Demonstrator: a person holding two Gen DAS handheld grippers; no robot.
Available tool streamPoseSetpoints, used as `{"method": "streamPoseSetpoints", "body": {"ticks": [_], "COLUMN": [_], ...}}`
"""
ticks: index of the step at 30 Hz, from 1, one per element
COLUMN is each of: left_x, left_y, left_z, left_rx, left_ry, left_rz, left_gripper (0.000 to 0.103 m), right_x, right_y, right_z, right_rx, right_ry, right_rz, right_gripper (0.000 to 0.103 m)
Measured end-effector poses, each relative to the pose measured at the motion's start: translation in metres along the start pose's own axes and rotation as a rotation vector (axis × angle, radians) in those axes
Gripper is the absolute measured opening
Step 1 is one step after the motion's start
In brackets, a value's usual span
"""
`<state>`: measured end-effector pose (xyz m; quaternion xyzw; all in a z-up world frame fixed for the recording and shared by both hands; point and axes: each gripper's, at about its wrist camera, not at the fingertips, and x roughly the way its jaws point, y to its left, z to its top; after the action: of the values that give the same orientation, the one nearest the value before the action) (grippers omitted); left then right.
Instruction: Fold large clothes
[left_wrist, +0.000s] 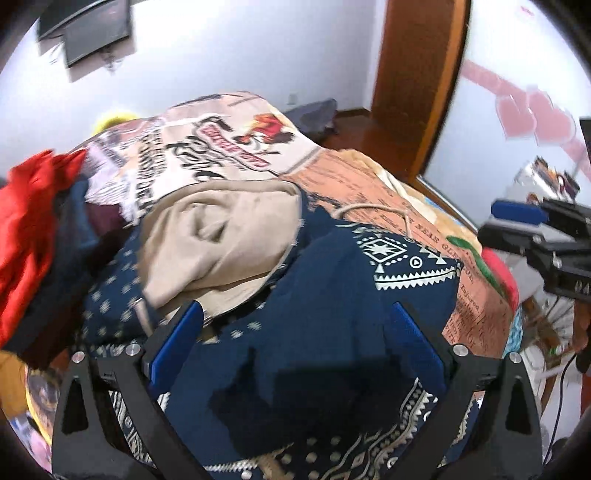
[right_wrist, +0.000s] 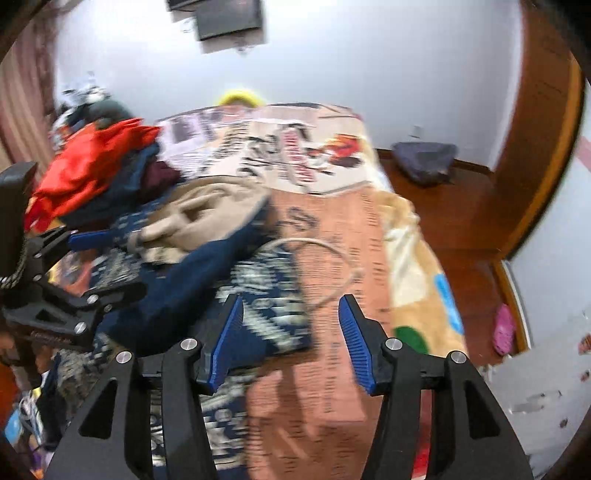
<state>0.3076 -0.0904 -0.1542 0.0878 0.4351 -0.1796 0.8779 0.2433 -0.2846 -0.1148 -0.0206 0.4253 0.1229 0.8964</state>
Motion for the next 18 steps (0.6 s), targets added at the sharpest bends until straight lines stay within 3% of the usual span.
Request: {"method": "streamPoseSetpoints", "body": {"ticks": [2,4,8,12,13,15,18], "left_x": [0.013,0.030,0.052,0.068,0.068,0.058,0.028], "left_y": [-0.005,-0.005,-0.003,0.009,0.012,0.021,0.041], "left_z": [0.003,0.004,0.006,0.006,0.006,0.011,0.026], "left_rx": [0.001,-0.021,-0.075,-0.132,-0.138,-0.147,-0.197], "left_ry": [0.025,0.071,0.121,0.160,0.160,0.116,0.022], "left_rz": [-0.023,-0.076,-0.116,-0.159,-0.174,-0.162,-0.147], "left_gripper": [0.098,0.085,0.070,0.030,0.017,0.006,0.005], "right_x": [0.009,0.020,0.039,0.062,0.066,0.075,0.074], "right_y": [-0.008,-0.013,-0.020,-0.017,-0.017,-0.013,-0.014], "right_z": [0.000,0.000,-0.003,-0.013,-0.015,-0.022,-0.026], "right_rx": [0.021,0.032,0.057,0.089,0.090,0.086,0.085], "right_ry": [0.018,0.035,0.071,0.116,0.123,0.144,0.130], "right_rz": [-0.002,0.005,0.030,0.070,0.073,0.055,0.053], "right_gripper": [0.050,0.050,0.050,0.050,0.050,0.050,0.050]}}
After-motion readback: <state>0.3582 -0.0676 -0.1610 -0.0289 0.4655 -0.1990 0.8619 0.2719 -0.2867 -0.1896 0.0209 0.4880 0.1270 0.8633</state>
